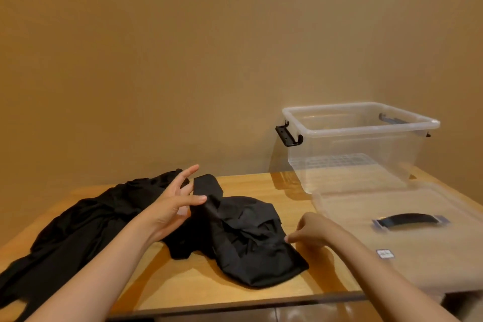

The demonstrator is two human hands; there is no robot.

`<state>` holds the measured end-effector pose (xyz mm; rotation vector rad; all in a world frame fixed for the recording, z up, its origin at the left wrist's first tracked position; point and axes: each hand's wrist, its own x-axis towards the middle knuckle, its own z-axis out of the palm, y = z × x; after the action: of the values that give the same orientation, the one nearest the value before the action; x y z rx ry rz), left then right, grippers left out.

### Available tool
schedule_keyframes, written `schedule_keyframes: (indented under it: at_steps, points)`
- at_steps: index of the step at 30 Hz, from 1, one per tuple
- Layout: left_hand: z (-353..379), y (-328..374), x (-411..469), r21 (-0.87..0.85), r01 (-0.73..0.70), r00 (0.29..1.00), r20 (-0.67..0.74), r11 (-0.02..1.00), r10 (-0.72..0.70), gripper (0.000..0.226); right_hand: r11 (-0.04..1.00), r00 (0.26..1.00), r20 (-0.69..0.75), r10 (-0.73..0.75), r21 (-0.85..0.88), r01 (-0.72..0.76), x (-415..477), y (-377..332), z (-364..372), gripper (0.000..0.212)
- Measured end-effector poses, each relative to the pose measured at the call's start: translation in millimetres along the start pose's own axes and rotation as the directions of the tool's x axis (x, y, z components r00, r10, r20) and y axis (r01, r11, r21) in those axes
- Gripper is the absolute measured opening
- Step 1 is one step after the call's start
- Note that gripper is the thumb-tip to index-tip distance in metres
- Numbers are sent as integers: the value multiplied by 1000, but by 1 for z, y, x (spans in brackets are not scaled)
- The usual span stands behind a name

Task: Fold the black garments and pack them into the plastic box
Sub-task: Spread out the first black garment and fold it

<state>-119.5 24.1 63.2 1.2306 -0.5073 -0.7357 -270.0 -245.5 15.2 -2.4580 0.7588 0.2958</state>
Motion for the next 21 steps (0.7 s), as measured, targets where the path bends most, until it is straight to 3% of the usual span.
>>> schedule_keyframes:
  at_steps: [2, 5, 8, 10, 12, 16, 21]
  points:
    - [-4, -8, -6, 31, 36, 999, -41, 999, -35, 80, 999, 1000, 9, 15, -29, -14, -6, 2, 9, 48]
    - [-2, -14, -12, 59, 41, 994, -107, 997, -35, 64, 998, 999, 12, -52, -34, 52, -7, 0, 22, 28]
    - [-3, -16, -14, 105, 61, 988, -148, 993, -46, 73, 969, 990, -30, -134, 207, 138, -9, -1, 23, 17]
    - [-5, -16, -16, 141, 86, 983, -172, 986, -61, 81, 888, 983, -78, -166, 422, 184, -10, 0, 18, 19]
    - [-9, -16, -18, 165, 106, 976, -206, 980, -71, 60, 782, 973, -117, -200, 580, 231, -12, 1, 11, 18]
    - [-19, -25, -25, 219, 158, 957, -275, 963, -94, 44, 623, 943, -186, -275, 713, 322, -14, 5, 6, 22]
    - [-26, -49, -44, 225, 196, 921, -375, 954, -101, 35, 445, 918, -73, -391, 858, 258, -25, 23, 20, 18]
